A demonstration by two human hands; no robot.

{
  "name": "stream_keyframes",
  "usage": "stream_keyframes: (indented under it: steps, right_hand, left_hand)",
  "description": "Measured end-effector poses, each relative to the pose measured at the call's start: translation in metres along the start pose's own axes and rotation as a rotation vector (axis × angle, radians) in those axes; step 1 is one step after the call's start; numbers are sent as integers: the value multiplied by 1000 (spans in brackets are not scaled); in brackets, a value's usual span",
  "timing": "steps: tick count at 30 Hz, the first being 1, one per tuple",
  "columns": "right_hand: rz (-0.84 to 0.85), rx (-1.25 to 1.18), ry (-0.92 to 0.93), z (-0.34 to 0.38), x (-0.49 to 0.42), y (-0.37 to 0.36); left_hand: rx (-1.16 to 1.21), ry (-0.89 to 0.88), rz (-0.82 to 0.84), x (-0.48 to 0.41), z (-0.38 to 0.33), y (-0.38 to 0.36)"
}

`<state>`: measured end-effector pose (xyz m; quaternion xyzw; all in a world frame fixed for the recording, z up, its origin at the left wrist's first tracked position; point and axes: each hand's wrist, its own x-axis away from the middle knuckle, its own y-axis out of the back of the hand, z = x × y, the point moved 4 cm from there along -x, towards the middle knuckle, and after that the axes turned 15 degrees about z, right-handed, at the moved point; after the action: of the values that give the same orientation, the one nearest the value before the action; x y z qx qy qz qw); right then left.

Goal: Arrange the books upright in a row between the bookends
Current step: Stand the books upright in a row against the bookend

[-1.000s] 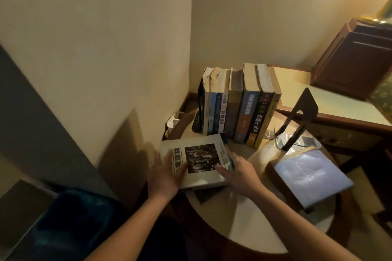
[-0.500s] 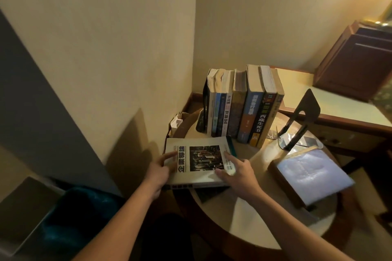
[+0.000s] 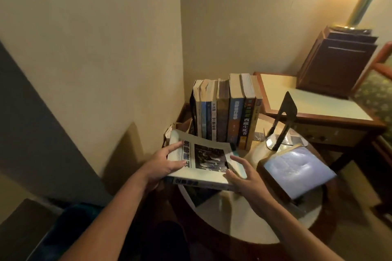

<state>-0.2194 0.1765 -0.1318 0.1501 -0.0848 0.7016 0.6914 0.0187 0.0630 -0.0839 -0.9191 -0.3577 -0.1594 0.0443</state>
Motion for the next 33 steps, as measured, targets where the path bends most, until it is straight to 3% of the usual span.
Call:
stream_keyframes:
  steps: [3,12,16,23,27,33]
  right_hand:
    - [-8,140,-45,-6,10,7]
    - [42,474,-128,-11,41,0]
    - [103,286,-48,5,49,-5]
    - [104,51,85,36,58,8]
    - [111,-8,161,58,64,19]
    - [82,-49,221,69,73,33]
  left_hand:
    - [-193,14,-35,-4,-13,-15]
    - [-488,-24,-73,3,-57,-66]
    - [-613,-19,-72,5,-71,-88]
    - [-422,-103,-203,4,-71,-126]
    - [-276,-162,-185,-1,-70,-147]
    - [-240,-256,-119,1,-80,-185]
